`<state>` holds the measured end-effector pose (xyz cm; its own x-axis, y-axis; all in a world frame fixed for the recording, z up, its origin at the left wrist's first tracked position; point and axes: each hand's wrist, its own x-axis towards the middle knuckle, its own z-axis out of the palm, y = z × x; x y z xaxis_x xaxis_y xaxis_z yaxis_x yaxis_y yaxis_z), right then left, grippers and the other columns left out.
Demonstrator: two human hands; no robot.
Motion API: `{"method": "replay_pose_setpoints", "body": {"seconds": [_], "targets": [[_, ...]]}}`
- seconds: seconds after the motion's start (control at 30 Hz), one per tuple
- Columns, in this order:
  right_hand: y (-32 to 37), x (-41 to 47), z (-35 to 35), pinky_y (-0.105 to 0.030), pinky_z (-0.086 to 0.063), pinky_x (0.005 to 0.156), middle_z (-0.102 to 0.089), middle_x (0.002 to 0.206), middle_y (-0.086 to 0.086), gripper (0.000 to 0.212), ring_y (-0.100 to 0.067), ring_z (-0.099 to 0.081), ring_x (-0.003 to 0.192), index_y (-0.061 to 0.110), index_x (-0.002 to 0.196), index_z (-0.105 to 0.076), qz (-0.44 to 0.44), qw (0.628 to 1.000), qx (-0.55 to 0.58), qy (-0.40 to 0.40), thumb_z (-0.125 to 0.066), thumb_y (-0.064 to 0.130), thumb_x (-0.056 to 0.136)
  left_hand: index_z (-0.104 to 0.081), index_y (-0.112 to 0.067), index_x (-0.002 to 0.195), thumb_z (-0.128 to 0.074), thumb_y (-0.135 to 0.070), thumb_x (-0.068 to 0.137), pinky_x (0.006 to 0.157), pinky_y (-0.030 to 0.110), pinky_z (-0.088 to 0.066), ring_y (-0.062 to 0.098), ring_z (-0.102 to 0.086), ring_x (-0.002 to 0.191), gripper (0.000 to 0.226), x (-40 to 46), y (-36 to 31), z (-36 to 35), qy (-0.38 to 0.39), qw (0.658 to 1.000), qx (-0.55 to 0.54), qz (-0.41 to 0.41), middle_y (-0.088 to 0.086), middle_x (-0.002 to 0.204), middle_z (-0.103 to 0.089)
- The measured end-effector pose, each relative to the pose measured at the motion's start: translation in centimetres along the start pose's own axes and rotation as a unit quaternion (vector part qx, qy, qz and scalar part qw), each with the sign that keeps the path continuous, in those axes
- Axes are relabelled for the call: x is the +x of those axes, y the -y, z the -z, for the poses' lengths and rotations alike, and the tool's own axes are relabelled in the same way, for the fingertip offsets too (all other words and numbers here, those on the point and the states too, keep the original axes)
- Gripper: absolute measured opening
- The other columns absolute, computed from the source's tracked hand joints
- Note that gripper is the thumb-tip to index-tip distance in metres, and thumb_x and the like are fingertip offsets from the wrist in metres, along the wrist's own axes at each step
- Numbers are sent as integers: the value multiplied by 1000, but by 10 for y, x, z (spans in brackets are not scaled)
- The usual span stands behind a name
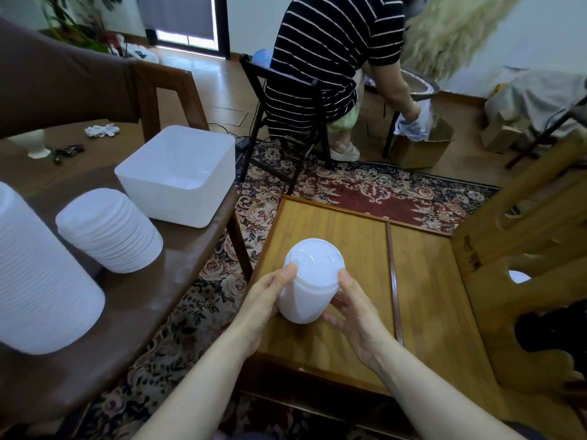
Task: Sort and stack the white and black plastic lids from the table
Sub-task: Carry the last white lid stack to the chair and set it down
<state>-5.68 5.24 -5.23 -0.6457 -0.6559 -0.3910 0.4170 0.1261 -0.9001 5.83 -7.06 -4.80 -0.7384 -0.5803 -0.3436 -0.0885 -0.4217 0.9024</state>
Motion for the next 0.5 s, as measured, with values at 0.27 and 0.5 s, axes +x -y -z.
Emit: {"method": "replay_pose_setpoints", "body": {"seconds": [0.27, 0.5], "targets": [[34, -13, 22, -35, -48, 89, -68, 123, 5, 68, -13, -60, 117, 28, 121, -63, 27, 999, 19, -17, -67, 66, 65, -70, -28, 115, -71, -76, 49, 95, 39, -54, 8, -64, 112, 82, 5, -16, -33, 30, 999, 21, -20, -13, 118, -71], [70, -33, 65, -38, -38, 101, -70, 120, 4, 74, -13, -59, 116, 28, 119, -65, 96, 993, 19, -70, -66, 70, 59, -53, -39, 140, -68, -79, 52, 101, 36, -48, 0, -56, 123, 98, -3, -42, -95, 110, 990, 48, -75, -21, 135, -61]]}}
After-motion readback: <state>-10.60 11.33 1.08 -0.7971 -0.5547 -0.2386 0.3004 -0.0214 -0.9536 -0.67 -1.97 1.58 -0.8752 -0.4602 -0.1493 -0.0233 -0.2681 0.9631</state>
